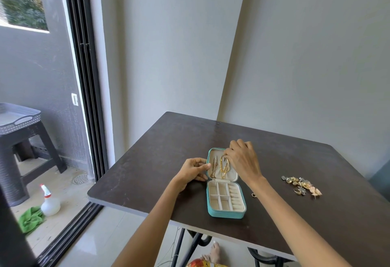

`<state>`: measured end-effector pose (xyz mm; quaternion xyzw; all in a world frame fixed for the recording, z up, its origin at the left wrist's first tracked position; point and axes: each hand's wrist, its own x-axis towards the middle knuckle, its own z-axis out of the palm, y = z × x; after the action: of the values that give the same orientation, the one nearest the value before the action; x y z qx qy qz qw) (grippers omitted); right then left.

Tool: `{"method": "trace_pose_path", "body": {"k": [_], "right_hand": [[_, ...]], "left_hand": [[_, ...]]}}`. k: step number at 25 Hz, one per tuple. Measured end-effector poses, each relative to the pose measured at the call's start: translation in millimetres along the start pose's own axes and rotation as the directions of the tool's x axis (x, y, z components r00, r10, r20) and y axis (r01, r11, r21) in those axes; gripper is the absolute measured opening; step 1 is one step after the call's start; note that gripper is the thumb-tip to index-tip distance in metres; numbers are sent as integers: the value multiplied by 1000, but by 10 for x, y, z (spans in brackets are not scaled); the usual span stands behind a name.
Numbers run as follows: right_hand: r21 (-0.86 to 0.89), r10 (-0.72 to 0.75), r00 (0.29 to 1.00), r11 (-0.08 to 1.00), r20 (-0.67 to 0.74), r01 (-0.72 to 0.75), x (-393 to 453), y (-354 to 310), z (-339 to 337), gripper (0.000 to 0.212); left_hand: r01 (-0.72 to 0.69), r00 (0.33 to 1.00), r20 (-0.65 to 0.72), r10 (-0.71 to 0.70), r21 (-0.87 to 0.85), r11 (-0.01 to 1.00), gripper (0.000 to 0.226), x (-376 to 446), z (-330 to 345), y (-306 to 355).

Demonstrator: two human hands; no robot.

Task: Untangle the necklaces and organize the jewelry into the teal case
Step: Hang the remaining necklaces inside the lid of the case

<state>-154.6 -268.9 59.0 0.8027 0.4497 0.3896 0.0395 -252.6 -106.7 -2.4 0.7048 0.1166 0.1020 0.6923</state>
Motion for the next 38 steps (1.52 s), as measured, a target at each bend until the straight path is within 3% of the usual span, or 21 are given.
{"method": "trace_pose_path", "body": {"k": [3,7,9,13,20,26,38], "right_hand": [[55,16,999,998,-50,-13,-50,7,-37,14],[281,309,948,919,-73,-278,-208,-124,-91,14],[309,382,924,883,-36,-353,-358,-238,-71,17],[286,379,924,880,57,-379,-531,-411,-29,31],[256,399,911,875,99,-411,-553,-432,-29,41],[229,390,915,886,104,-403,-547,-438,-50,29],[249,390,914,879,115,-407,-536,-452,-77,31]], "left_hand": [[-14,1000,-5,14,-27,1000,25,15,5,-27],[-28,1000,-15,27,-47,999,20,16,-8,-40],[-40,999,-22,39,-45,998,19,13,6,-43],[-69,997,-43,67,-46,997,21,-12,22,-55],[-94,994,-63,91,-48,994,17,-34,32,-63],[-108,992,-65,105,-54,993,20,-34,39,-76],[-126,990,-64,122,-64,990,19,-84,43,-59]]}}
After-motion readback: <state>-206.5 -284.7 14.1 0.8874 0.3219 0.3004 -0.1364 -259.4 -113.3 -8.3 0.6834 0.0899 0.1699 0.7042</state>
